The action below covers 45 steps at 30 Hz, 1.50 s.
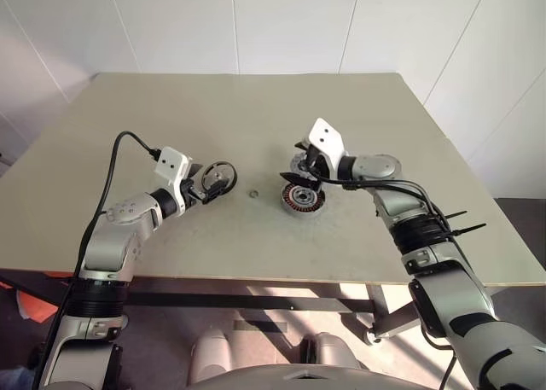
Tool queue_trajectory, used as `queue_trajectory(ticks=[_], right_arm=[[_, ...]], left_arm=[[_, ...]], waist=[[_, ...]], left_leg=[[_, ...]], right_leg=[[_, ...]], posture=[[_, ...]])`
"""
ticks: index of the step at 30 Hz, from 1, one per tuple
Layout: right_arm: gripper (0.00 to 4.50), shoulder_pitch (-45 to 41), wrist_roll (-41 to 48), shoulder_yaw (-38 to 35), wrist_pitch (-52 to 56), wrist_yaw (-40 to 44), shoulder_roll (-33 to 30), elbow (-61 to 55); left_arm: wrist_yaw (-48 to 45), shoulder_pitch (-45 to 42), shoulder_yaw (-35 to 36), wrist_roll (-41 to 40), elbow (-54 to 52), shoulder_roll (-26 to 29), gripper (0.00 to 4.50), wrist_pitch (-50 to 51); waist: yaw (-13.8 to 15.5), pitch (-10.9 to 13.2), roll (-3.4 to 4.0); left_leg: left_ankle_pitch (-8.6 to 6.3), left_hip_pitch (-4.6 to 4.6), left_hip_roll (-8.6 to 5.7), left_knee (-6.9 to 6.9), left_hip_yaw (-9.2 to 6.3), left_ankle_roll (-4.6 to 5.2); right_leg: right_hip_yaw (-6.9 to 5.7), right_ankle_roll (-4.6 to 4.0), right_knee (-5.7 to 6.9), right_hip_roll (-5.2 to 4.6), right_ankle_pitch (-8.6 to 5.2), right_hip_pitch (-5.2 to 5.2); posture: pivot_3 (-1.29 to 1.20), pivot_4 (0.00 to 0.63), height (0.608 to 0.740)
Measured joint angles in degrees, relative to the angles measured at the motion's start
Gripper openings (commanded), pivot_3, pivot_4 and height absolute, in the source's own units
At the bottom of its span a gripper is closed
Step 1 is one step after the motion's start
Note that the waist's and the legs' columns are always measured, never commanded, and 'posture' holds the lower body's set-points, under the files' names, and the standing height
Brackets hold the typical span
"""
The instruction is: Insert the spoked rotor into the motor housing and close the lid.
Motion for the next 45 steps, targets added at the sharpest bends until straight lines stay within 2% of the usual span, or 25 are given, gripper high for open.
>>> queue_trajectory(ticks=[33, 45], right_arm=[[4.48, 0.0, 0.0, 0.0, 0.1, -0.2, 0.3, -0.2], [4.48, 0.5, 0.0, 0.0, 0.3, -1.0, 0.2, -0.9]], left_arm=[[0.4, 0.5, -1.1, -0.1, -0.3, -1.5, 4.41, 0.5], [-0.5, -0.5, -3.8, -2.1, 0.0, -4.6, 4.41, 5.3]], waist=[[0.0, 0.0, 0.0], [0.1, 0.0, 0.0]], left_leg=[[0.0, 0.0, 0.0, 0.0, 0.0, 0.0], [0.0, -0.01, -0.01, 0.01, 0.0, 0.0]], right_leg=[[0.0, 0.0, 0.0, 0.0, 0.0, 0.0], [0.0, 0.0, 0.0, -0.01, 0.0, 0.01]], posture=[[0.0, 0.0, 0.74], [0.0, 0.0, 0.74]])
